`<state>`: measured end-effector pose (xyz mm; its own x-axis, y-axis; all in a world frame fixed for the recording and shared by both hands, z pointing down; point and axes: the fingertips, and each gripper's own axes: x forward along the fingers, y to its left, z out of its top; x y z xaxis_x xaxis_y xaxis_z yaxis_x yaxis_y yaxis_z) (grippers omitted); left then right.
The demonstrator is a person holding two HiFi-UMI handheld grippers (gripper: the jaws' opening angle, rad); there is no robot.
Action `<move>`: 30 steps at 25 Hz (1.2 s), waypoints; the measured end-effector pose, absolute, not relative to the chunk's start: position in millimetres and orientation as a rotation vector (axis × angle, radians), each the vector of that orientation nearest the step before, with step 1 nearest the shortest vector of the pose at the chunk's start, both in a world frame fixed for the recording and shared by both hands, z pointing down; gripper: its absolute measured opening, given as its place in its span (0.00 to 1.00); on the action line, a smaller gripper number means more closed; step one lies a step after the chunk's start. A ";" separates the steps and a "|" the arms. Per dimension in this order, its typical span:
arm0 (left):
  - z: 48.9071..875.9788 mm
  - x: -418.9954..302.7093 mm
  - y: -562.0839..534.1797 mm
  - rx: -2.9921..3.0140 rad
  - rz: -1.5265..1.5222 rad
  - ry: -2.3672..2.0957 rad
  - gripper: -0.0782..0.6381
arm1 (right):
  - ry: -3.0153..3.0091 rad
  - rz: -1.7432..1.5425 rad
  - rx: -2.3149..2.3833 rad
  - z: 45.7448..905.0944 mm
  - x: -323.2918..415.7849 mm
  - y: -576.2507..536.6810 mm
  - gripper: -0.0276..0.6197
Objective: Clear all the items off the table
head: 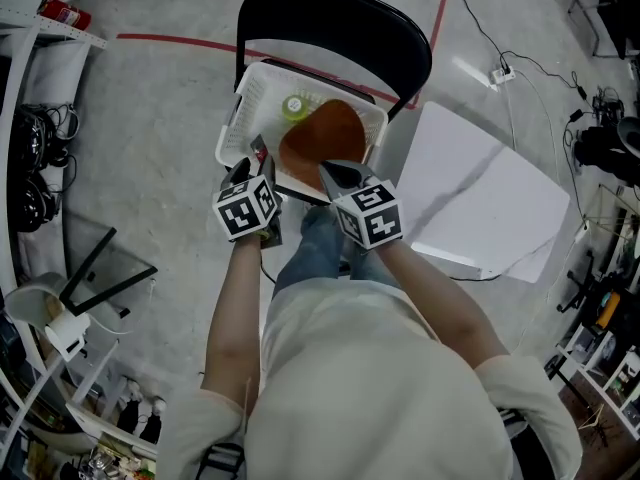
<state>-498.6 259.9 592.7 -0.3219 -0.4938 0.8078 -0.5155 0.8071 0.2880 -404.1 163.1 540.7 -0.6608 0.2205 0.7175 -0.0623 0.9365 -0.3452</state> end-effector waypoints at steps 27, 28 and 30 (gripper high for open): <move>547.1 -458.4 246.4 0.974 0.067 -1.955 0.12 | -2.328 0.420 -0.020 512.5 -389.4 161.3 0.04; 542.9 -455.5 243.5 0.995 0.069 -1.958 0.12 | -2.332 0.423 -0.006 511.2 -386.0 159.4 0.04; 536.3 -449.8 237.1 1.042 0.090 -1.959 0.12 | -2.337 0.431 0.031 509.2 -379.0 155.1 0.04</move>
